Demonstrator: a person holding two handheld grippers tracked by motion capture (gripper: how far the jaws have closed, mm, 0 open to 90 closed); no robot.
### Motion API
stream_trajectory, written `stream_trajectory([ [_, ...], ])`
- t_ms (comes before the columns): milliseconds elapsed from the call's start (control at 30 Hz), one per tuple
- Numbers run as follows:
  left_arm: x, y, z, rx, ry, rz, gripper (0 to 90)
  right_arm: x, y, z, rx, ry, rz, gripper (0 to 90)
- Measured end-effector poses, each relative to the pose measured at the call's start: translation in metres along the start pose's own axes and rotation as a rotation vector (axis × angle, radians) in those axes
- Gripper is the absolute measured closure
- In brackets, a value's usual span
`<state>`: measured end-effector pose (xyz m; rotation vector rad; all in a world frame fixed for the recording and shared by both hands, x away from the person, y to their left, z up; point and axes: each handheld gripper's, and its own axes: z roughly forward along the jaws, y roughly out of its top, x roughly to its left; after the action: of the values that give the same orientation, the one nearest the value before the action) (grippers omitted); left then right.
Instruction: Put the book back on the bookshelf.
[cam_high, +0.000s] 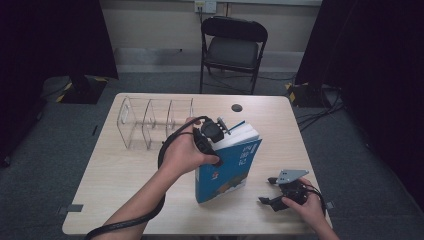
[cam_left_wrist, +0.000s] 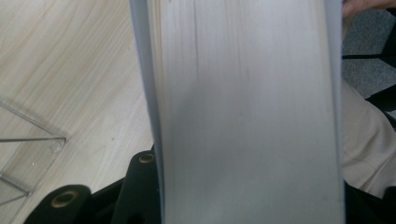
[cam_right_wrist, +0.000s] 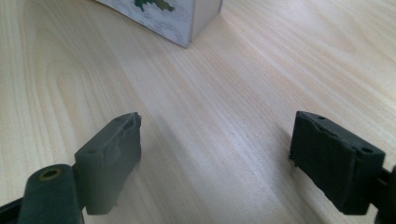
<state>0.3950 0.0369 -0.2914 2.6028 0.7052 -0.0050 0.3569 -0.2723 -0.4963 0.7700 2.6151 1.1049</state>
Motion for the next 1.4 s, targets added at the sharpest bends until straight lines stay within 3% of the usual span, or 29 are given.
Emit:
stream_trajectory([
  [400,0.012,-0.012,-0.016,0.023,0.03,-0.069,61.7,0.003,-0.004,0.001,-0.03,-0.026,0.003,14.9],
  [833,0.026,-0.022,-0.034,-0.005,0.041,-0.157,61.7,0.003,-0.004,0.001,-0.031,-0.026,0.001,14.8],
  [1100,0.035,-0.029,-0.042,0.003,0.073,-0.192,61.7,0.003,-0.004,0.001,-0.031,-0.027,0.002,14.8],
  [1400,0.045,-0.039,-0.048,0.012,0.081,-0.222,61.7,0.003,-0.004,0.001,-0.031,-0.025,0.004,14.9],
])
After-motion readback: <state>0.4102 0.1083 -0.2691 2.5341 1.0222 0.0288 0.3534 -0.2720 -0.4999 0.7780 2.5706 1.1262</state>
